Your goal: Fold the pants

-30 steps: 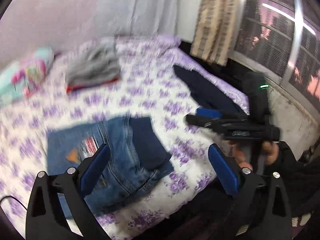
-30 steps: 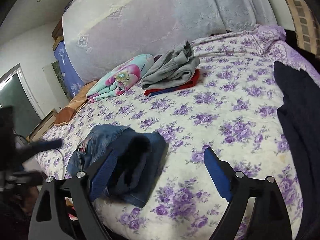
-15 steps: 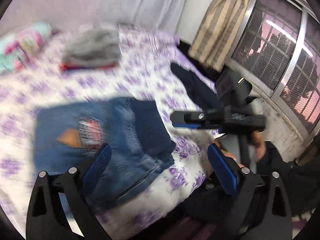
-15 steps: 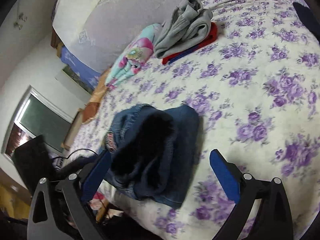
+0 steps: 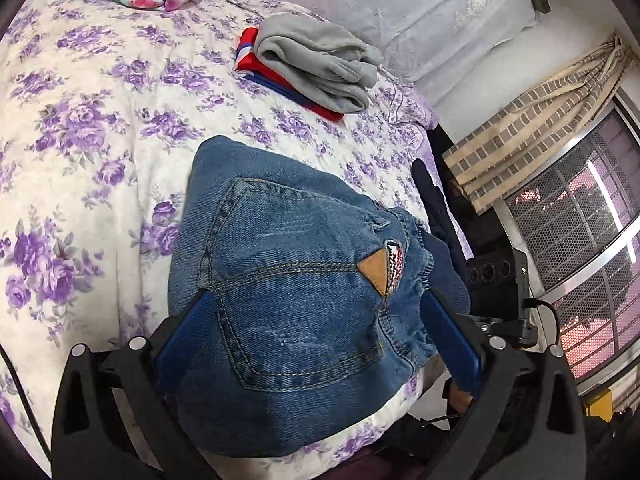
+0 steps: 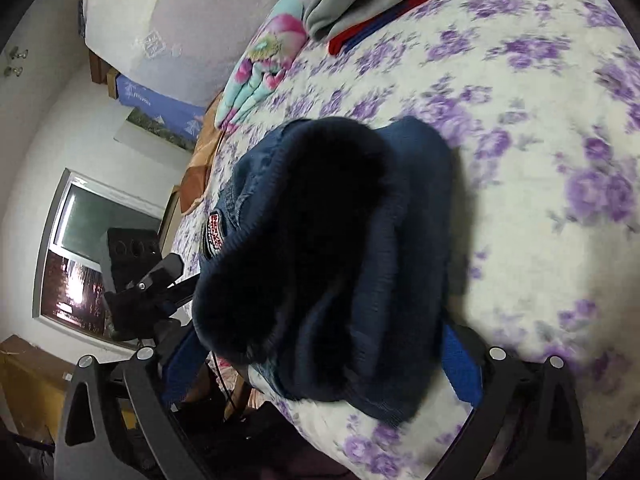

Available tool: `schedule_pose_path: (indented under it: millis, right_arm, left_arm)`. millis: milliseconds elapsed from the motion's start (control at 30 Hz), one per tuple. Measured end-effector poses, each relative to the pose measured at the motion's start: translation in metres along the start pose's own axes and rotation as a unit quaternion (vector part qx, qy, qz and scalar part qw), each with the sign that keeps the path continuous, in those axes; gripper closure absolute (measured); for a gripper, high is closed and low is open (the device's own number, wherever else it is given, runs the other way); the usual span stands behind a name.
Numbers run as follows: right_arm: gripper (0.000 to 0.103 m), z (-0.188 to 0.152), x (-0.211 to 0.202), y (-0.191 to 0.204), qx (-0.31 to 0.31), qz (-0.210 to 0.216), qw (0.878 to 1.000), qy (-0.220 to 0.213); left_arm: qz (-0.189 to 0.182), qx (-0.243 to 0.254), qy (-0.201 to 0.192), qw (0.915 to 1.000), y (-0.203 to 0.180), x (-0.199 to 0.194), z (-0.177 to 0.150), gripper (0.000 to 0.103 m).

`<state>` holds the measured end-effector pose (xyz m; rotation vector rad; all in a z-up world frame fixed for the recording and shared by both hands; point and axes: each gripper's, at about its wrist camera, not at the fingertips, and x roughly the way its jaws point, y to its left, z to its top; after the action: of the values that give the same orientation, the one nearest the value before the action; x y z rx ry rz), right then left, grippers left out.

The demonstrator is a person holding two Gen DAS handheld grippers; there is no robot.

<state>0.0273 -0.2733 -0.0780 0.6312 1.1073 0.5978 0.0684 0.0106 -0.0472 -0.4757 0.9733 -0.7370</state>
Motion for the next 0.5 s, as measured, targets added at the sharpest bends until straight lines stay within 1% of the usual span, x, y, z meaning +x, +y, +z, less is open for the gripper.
schedule_pose_path:
  millis: [33,100,133,167,200,233,267,333,400,433,467,500]
  right_arm:
    - [0.004,0.004,0.009,0.003,-0.008,-0.013,1.0,0.009]
    - [0.024,0.009,0.022,0.009,-0.024,-0.047,0.998,0.014]
    - [0.039,0.009,0.023,0.014,-0.036,-0.062,0.997,0.01]
    - [0.051,0.009,0.018,0.019,-0.043,-0.057,0.997,0.002]
    - [0.055,0.009,0.011,0.022,-0.047,-0.05,0.998,-0.005]
    - [0.059,0.011,0.0,0.022,-0.046,-0.034,0.998,-0.014]
    - [0.06,0.011,-0.01,0.022,-0.046,-0.022,0.998,-0.023]
    - [0.06,0.01,-0.03,0.019,-0.053,-0.032,0.997,-0.041]
    - [0.06,0.008,-0.047,0.003,-0.037,-0.041,0.997,-0.052]
    - [0.059,0.006,-0.051,-0.004,-0.029,-0.039,0.998,-0.047]
    - [0.058,0.004,-0.05,-0.014,-0.022,-0.033,0.999,-0.028]
    - [0.057,0.003,-0.048,-0.022,-0.015,-0.027,0.999,-0.019]
  left_arm:
    - [0.0,0.004,0.003,1.0,-0.002,-0.002,-0.001,0.004]
    - [-0.001,0.002,0.006,1.0,0.0,-0.009,0.001,0.004]
    - [-0.001,-0.002,0.005,1.0,0.003,-0.013,0.0,0.005]
    - [-0.007,-0.009,0.002,0.9999,0.005,-0.017,-0.001,0.005]
    - [-0.014,-0.013,0.0,0.9998,0.006,-0.02,-0.002,0.005]
    - [-0.021,-0.014,-0.003,0.9997,0.004,-0.025,-0.003,0.005]
    - [-0.023,-0.011,-0.005,0.9997,0.001,-0.027,-0.003,0.005]
    - [-0.016,0.006,-0.005,0.9998,-0.008,-0.025,-0.002,0.005]
    - [0.001,0.012,0.002,0.9999,-0.011,-0.016,-0.001,0.005]
    - [0.003,0.011,0.008,0.9999,-0.011,-0.009,0.0,0.005]
    - [-0.006,0.007,0.02,0.9998,-0.01,0.002,-0.001,0.005]
    - [-0.014,0.007,0.033,0.9993,-0.011,0.013,-0.001,0.005]
